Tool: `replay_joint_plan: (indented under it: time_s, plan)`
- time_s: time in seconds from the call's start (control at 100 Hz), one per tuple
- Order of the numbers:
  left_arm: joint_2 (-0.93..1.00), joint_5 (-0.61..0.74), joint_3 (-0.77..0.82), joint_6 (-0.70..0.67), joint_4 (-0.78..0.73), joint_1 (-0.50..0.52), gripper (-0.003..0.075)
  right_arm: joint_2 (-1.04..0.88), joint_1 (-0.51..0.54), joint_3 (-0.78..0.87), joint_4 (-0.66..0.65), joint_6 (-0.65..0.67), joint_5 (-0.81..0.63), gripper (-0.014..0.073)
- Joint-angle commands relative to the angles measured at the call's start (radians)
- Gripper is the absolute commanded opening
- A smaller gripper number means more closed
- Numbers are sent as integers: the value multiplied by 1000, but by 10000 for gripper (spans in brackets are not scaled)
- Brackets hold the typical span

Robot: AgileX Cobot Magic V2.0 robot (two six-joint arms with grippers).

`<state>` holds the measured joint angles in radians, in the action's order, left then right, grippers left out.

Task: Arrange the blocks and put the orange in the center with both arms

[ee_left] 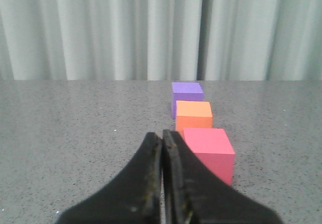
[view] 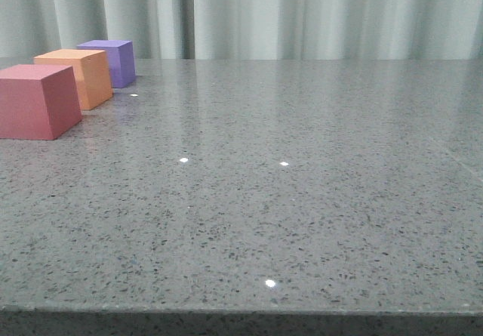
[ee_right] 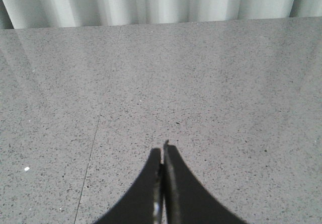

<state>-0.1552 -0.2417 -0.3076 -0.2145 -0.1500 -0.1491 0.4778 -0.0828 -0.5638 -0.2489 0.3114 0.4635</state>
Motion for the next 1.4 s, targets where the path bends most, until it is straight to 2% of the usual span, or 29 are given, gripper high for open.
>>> replay_joint_plan:
  time_s: [0.0,0.26,0.42,1.39]
  plan:
    - [36,145,54,-1,-5,31,-20,3,7,-27,-24,-12,-81,-68]
    - [193,236,263,-1,39,98,-20,3,7,-27,-24,-12,-81,-68]
    - [196,354,355,-1,42,114,-20,3,7,-27,-24,-12,-81,-68]
    - [196,330,352,-1,42,114,-20,3,7,-27,-24,-12,-79,-68]
